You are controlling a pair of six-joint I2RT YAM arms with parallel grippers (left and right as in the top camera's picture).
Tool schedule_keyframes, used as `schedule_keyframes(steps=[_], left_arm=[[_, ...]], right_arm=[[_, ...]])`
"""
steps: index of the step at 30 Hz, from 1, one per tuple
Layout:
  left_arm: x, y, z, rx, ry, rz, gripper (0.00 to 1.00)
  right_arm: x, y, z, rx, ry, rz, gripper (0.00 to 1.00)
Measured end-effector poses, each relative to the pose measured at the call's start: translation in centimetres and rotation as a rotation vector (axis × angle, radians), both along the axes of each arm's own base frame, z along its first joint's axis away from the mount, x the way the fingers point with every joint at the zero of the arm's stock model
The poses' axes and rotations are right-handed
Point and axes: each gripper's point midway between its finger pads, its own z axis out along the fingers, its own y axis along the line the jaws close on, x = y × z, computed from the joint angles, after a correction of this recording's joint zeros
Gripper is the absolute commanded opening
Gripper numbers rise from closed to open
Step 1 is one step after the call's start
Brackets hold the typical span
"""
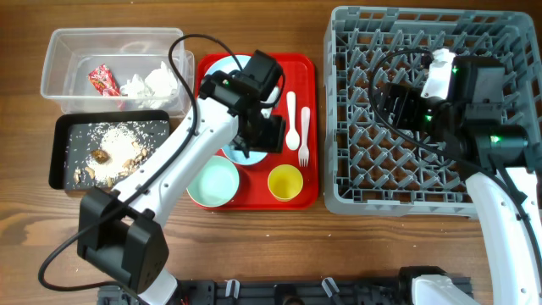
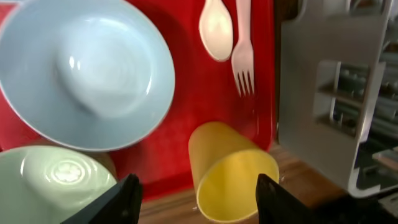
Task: Sort waste into correct bins and load items into the dishwasher rack
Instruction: 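Grasp the yellow cup with the left gripper and lift it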
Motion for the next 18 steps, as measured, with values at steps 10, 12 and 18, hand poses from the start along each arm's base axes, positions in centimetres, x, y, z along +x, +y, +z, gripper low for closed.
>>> schedule_keyframes(steps=[10, 12, 18], left_arm=[[-4.8, -1.3, -5.8, 0.036, 0.114, 0.006, 0.41], [-5.0, -1.2, -6.5, 0.038, 0.123, 0.041, 0.29], [-5.0, -1.1, -7.9, 0.031, 0.125, 0.111, 0.04]], right_arm=[[0.0, 0.1, 0.0, 0.012, 0.004, -0.008, 1.0], [0.0, 0.1, 0.0, 0.012, 0.004, -0.008, 1.0], [0.0, 0.1, 0.0, 0.013, 0.004, -0.008, 1.0]])
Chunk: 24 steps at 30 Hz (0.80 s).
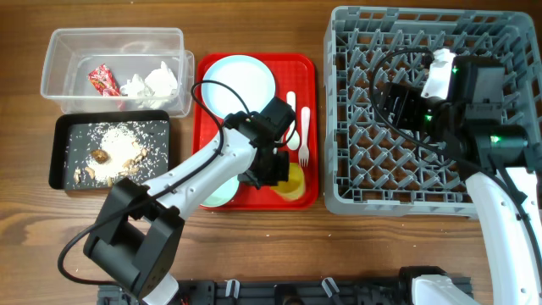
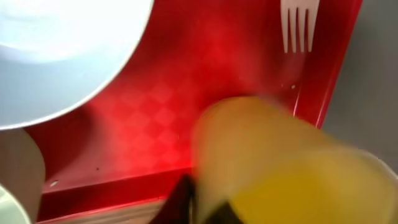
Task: Sort waste into correct bins and load items into the dishwasher rack
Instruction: 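Grasp the yellow cup with the left gripper and lift it, then hand the yellow cup from the left gripper to the right gripper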
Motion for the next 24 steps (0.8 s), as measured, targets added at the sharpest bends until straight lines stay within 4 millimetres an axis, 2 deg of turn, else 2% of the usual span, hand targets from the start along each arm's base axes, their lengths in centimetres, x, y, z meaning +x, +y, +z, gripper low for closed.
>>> schedule_keyframes(steps=[6, 10, 14, 19, 22, 24], left_arm=[[-0.1, -0.3, 0.2, -0.038, 0.03, 0.031, 0.04], [0.3, -0.2, 0.9, -0.112, 0.077, 0.078, 0.04], [2.5, -0.2, 4.2, -0.307, 0.071, 0.144, 0.04], [6.3, 0.5, 10.1, -0.628, -0.01, 0.177, 0.04], [8.5, 0.8, 13.7, -0.835, -0.07, 0.149, 0.04], [9.2, 1.1, 15.6, -0.942, -0.1, 0.117, 0.04]], right_arm=[[0.0, 0.2, 0.0, 0.007, 0.0, 0.006, 0.99], [-0.1, 0.9, 0.3, 0.044, -0.004, 0.036, 1.0], [0.3, 2.9, 1.7, 0.134, -0.057, 0.118, 1.0], [0.4, 6.0, 4.3, 0.25, -0.15, 0.276, 1.0], [-0.2, 9.0, 6.4, 0.321, -0.235, 0.446, 1.0], [-0.8, 10.7, 7.4, 0.365, -0.268, 0.545, 1.0]])
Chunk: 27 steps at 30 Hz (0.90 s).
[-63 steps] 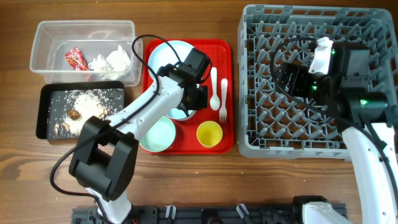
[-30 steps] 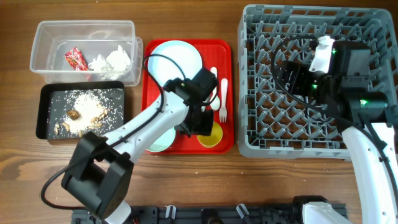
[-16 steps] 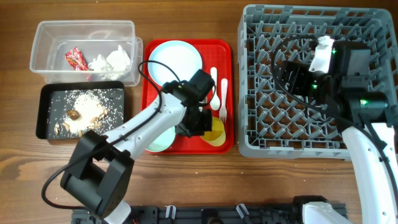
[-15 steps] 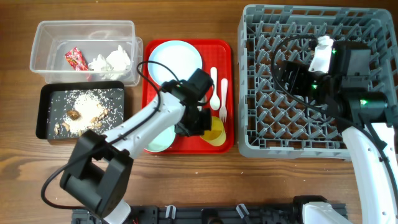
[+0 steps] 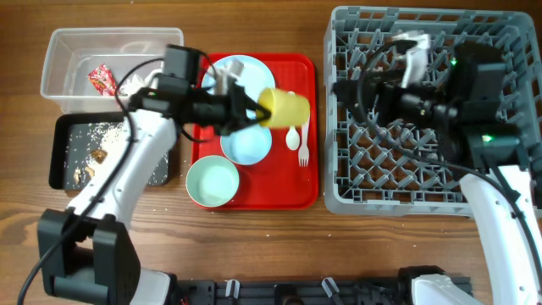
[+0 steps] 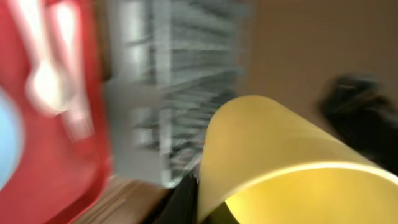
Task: Sort waste into correct bins and load items into the dishwasher rack
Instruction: 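Hand the yellow cup from the left gripper to the right gripper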
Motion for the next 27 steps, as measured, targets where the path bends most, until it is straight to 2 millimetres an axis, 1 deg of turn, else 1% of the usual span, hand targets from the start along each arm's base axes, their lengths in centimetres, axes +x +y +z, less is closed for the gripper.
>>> schedule_keyframes(steps=[3, 7, 9, 12, 16, 19, 23, 27], left_arm=[[0.2, 0.5, 2.8, -0.148, -0.056, -0.054, 0.04], [-0.6, 0.8, 4.9, -0.26, -0.076, -0.119, 0.04], [-1.0, 0.7, 5.5, -0.294, -0.071, -0.145, 0.04], [-1.4, 0.7, 5.9, -0.321, -0.067, -0.166, 0.04], [-1.7, 0.7, 6.2, -0.339, -0.063, -0.18, 0.04], [-1.8, 0.6, 6.3, -0.345, -0.062, -0.187, 0.04], [-1.9, 0.5, 6.3, -0.345, -0.061, -0.191, 0.04], [-1.9, 0.5, 6.3, -0.344, -0.061, -0.191, 0.04]], right_arm=[[-0.8, 2.0, 0.9, 0.064, -0.047, 0.145, 1.0], [-1.0, 3.2, 1.1, 0.135, -0.07, 0.279, 1.0], [-0.9, 3.8, 0.8, 0.172, -0.07, 0.343, 1.0], [-0.8, 4.5, 0.3, 0.216, -0.071, 0.42, 1.0], [-0.7, 6.2, -0.6, 0.256, -0.057, 0.507, 1.0], [-0.9, 7.7, -0.8, 0.276, -0.053, 0.558, 0.98], [-1.6, 9.2, -0.4, 0.29, -0.057, 0.606, 0.92], [-2.2, 9.8, -0.2, 0.301, -0.036, 0.63, 0.78]])
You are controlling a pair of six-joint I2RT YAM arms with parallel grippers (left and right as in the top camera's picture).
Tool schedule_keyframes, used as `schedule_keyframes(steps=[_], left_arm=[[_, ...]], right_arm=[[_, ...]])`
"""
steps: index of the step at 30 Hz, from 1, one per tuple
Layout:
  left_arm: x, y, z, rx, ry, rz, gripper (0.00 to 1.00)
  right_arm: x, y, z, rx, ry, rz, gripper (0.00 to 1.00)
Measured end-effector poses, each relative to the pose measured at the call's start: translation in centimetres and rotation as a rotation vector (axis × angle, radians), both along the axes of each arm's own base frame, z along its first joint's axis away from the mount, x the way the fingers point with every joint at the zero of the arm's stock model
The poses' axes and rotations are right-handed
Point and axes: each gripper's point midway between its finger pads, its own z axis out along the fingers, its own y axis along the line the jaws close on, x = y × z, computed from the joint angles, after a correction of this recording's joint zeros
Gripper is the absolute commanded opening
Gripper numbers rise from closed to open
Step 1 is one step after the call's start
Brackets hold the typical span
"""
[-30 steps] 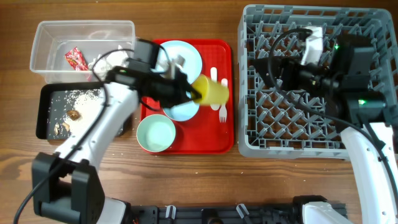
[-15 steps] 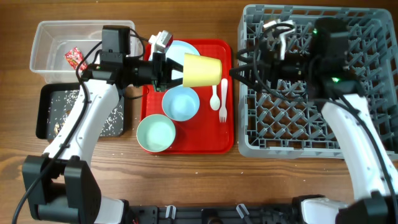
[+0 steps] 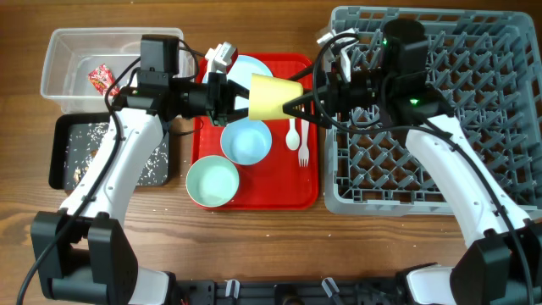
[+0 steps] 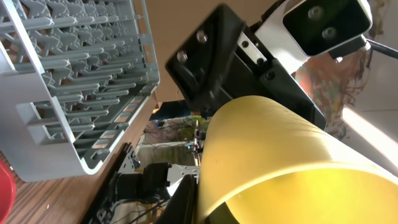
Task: Sort waste into correct bins and load items into the dishwasher rack
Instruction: 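Hand the yellow cup from the left gripper to the right gripper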
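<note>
A yellow cup (image 3: 273, 97) hangs on its side above the red tray (image 3: 254, 196), its mouth facing left. My left gripper (image 3: 240, 98) is shut on the cup's rim, one finger inside the mouth. The cup (image 4: 273, 155) fills the left wrist view, with a black finger (image 4: 186, 199) against its rim. My right gripper (image 3: 303, 107) sits at the cup's narrow end, black fingers touching or alongside it; whether they are closed on it cannot be told. The grey dishwasher rack (image 3: 423, 182) lies to the right.
On the tray lie a blue bowl (image 3: 246, 141), a green bowl (image 3: 212, 181), a pale blue plate (image 3: 248, 69), and a white spoon and fork (image 3: 297, 135). A clear bin (image 3: 63, 47) holding wrappers and a black tray (image 3: 63, 165) with food scraps sit at left.
My right arm has moved from over the rack's left part to the cup's narrow end above the tray. The cup, still in my left gripper, has shifted slightly left.
The cup stood upright at the tray's front right with my left gripper open over the tray's middle. Then the gripper was down at the cup. Then it held the cup sideways above the tray, and now the right gripper meets its far end.
</note>
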Motion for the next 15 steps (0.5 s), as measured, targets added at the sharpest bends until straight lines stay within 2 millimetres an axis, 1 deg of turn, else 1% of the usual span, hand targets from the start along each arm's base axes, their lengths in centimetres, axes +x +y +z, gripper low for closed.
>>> schedule_keyframes(steps=[4, 5, 6, 10, 12, 13, 15], left_arm=[[0.01, 0.0, -0.01, 0.001, 0.0, 0.0, 0.04], [0.01, 0.0, -0.01, 0.001, 0.0, 0.0, 0.04], [0.0, 0.0, 0.0, 0.0, 0.0, 0.0, 0.09], [0.06, -0.01, 0.03, 0.0, -0.003, 0.001, 0.38], [0.14, -0.02, 0.13, -0.003, -0.022, 0.0, 0.52], [0.19, -0.02, 0.15, -0.002, -0.024, 0.001, 0.57], [0.28, -0.04, 0.26, -0.004, -0.033, 0.001, 0.6]], right_arm=[[-0.3, 0.26, 0.05, 0.001, 0.017, 0.012, 0.71], [-0.35, 0.31, 0.05, 0.001, 0.02, 0.014, 0.71], [-0.42, 0.4, 0.05, 0.001, 0.02, 0.017, 0.7], [-0.5, 0.6, -0.09, -0.004, 0.028, 0.016, 0.63], [-0.47, 0.75, -0.25, -0.011, 0.036, 0.01, 0.62], [-0.38, 0.82, -0.36, -0.017, 0.046, 0.002, 0.63], [-0.08, 0.85, -0.53, -0.026, 0.064, -0.018, 0.63]])
